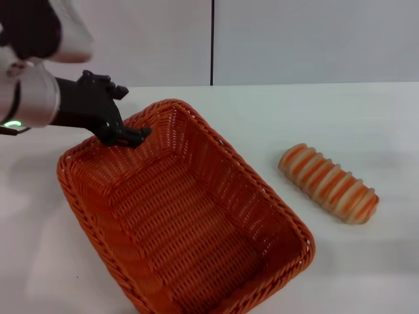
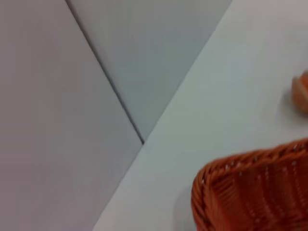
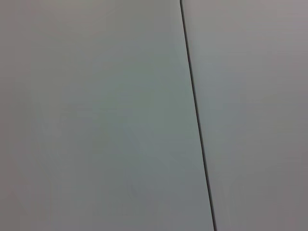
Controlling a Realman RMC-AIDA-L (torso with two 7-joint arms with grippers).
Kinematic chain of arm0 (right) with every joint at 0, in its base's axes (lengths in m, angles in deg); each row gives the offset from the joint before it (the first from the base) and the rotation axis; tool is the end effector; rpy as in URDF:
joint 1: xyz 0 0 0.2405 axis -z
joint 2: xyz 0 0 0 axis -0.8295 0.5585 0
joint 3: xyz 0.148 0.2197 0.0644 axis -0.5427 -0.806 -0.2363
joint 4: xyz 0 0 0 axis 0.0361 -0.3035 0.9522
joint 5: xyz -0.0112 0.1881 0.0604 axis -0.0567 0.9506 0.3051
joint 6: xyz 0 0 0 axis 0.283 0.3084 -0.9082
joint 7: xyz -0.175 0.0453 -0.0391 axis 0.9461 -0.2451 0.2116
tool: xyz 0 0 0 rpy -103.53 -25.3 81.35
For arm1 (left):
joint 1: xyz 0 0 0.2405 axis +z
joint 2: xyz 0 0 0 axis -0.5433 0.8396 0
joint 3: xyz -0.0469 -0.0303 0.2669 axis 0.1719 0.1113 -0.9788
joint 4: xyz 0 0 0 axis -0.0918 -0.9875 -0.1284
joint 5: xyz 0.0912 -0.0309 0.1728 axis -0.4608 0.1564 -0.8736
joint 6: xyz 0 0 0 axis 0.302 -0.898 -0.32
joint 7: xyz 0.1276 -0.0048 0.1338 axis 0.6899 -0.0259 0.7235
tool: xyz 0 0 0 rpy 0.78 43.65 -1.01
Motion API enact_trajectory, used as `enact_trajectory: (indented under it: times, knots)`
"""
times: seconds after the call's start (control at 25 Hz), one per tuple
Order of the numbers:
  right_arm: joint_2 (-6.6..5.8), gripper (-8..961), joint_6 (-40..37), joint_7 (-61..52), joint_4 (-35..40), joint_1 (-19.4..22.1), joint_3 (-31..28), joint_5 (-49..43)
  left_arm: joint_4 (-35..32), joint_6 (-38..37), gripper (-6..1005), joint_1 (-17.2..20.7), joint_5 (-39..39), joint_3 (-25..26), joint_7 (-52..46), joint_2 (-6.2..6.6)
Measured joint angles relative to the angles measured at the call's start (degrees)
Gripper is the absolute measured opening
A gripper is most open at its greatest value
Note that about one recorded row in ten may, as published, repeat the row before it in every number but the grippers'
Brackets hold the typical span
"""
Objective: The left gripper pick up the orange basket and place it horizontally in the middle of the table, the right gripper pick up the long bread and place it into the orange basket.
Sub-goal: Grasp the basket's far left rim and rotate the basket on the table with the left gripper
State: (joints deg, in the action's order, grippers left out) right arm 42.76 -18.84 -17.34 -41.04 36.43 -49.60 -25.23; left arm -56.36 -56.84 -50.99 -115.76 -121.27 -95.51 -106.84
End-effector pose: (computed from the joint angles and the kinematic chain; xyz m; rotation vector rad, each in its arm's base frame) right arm 0.3426 0.3003 0.0519 -1.2786 0.3796 0.8832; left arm -0.2114 0.3521 -0.0157 -2.5644 -0.2905 0.2546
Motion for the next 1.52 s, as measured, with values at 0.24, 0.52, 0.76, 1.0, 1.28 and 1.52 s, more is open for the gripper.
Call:
enact_trajectory:
  times: [0.24,0.52,0.76,1.0,1.28,1.52]
  knots:
    - [0.0,617,0.16,0.0,0.03,0.02,0.01,0.0,0.27,3.64,810,0.21,-6.32,-5.3,-2.85,-0.08]
    - [0.0,617,0.98,0.0,0.02,0.02,0.17,0.0,2.22,4.67,811,-0.11,-10.37,-7.24,-4.54,-0.09]
    - [0.04,617,1.53,0.0,-0.06,0.02,0.14,0.0,4.62,4.21,807,-0.88,-10.73,-7.68,-4.63,-0.08]
    - [0.08,616,1.59,0.0,-0.19,0.08,0.03,0.0,5.51,3.7,796,-1.36,-10.84,-8.35,-4.85,-0.09]
    - [0.09,616,1.63,0.0,-0.29,0.2,-0.27,0.0,5.9,3.65,785,-1.85,-10.86,-8.84,-5.03,-0.17]
    - [0.09,616,2.24,0.0,-0.21,0.05,-0.41,0.13,6.22,3.64,660,-2.42,-10.81,-9.07,-4.92,-0.17]
